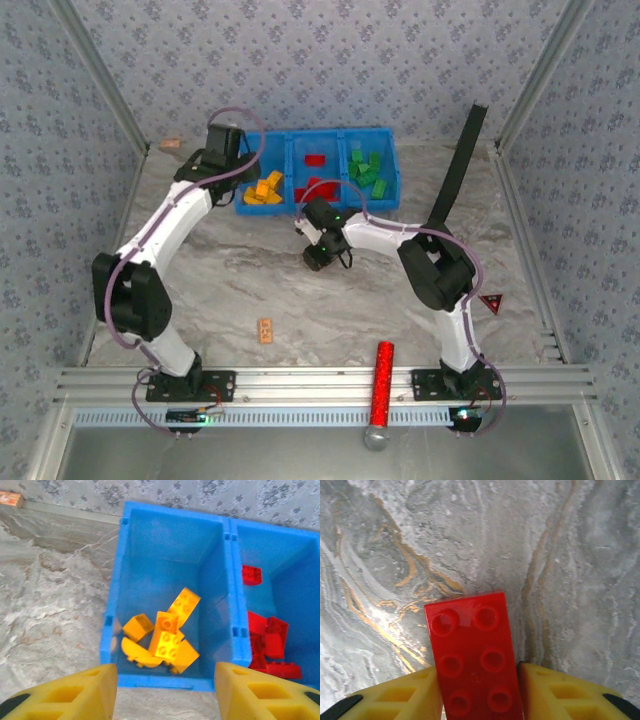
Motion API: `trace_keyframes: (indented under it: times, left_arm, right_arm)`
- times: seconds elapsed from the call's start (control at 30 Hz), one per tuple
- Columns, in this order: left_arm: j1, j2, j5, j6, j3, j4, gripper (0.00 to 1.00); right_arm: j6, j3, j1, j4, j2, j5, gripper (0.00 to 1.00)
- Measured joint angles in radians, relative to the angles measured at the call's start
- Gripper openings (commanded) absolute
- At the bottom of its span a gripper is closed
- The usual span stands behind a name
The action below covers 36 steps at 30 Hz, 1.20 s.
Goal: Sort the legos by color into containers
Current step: Pick up the lego from the center of the table, then place the lego in the container.
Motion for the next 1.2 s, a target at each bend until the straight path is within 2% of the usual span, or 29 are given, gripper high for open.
trace_keyframes:
  times: [0.27,0.57,0.77,0.9,1.2]
  left_arm:
    - [0.039,-0.195,-0.002,-0.001,-0.257,-0.002,0.53]
    - [0.038,-0.356,0.013,0.002,-0.407,-0.001,0.54]
    - [0.038,-0.466,0.047,0.003,-0.481,0.009,0.58]
    - [0.038,-0.486,0.057,0.003,-0.495,0.021,0.58]
    - [0.038,-0.494,0.077,0.008,-0.497,0.027,0.59]
  right_arm:
    - [-0.006,0.032,-0.053,-0.088,-0.049,0.017,0.36]
    - [-0.005,0.367,-0.124,-0.174,-0.048,0.101,0.36]
    - [0.018,0.604,-0.132,-0.191,0.064,0.241,0.37]
    - [0.032,0.733,-0.119,-0.215,0.180,0.308,0.36]
    - [0.039,0.985,-0.127,-0.277,0.397,0.356,0.40]
